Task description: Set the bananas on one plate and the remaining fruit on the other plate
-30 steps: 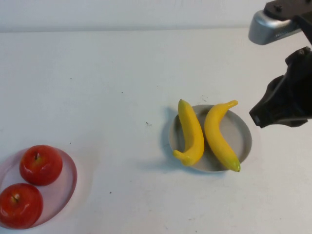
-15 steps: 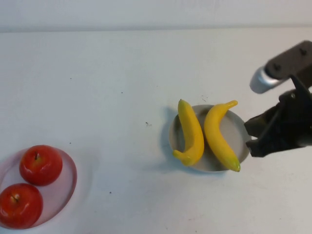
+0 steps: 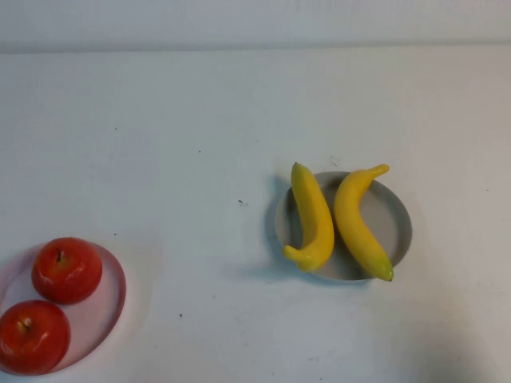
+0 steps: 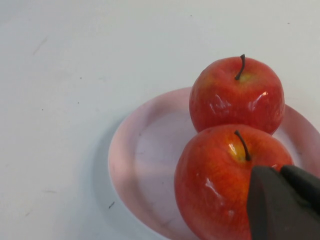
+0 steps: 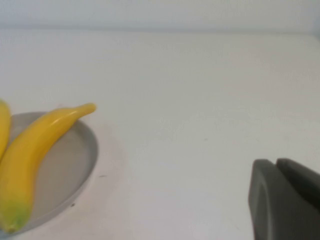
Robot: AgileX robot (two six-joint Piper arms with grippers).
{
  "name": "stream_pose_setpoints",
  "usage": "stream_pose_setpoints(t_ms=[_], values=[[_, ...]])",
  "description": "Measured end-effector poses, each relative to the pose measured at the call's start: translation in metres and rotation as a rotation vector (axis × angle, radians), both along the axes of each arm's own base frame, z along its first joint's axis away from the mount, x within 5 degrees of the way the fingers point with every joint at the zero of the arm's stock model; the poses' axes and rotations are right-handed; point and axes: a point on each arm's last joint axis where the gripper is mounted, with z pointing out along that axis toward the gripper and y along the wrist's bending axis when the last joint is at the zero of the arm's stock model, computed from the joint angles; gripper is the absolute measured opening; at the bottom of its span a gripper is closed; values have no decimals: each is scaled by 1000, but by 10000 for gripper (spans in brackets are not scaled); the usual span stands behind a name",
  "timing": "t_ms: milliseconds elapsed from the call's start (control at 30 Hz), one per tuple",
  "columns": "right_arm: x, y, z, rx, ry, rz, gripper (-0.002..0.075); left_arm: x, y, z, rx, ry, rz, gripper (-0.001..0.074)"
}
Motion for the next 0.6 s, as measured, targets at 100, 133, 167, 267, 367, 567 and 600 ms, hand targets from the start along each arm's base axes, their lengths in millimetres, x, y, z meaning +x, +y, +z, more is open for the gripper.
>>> stream_pose_setpoints(t_ms=[100, 133, 167, 267, 367, 567, 600], values=[[-17, -10, -13, 9, -77, -83, -15, 0, 0, 0, 0, 0, 0, 4], [-21, -11, -16, 14, -99, -102, -15, 0, 0, 0, 0, 0, 0, 4], [-25, -12, -19, 20, -107, -114, -15, 0, 0, 0, 0, 0, 0, 4], [-33, -14, -23, 41, -145, -136, -15, 0, 0, 0, 0, 0, 0, 4], [-40, -14, -24, 50, -166, -140, -15, 0, 0, 0, 0, 0, 0, 4], [-50, -10, -32, 50, -113, -107, -15, 0, 0, 0, 0, 0, 0, 4], [-51, -10, -34, 49, -96, -102, -15, 0, 0, 0, 0, 0, 0, 4]])
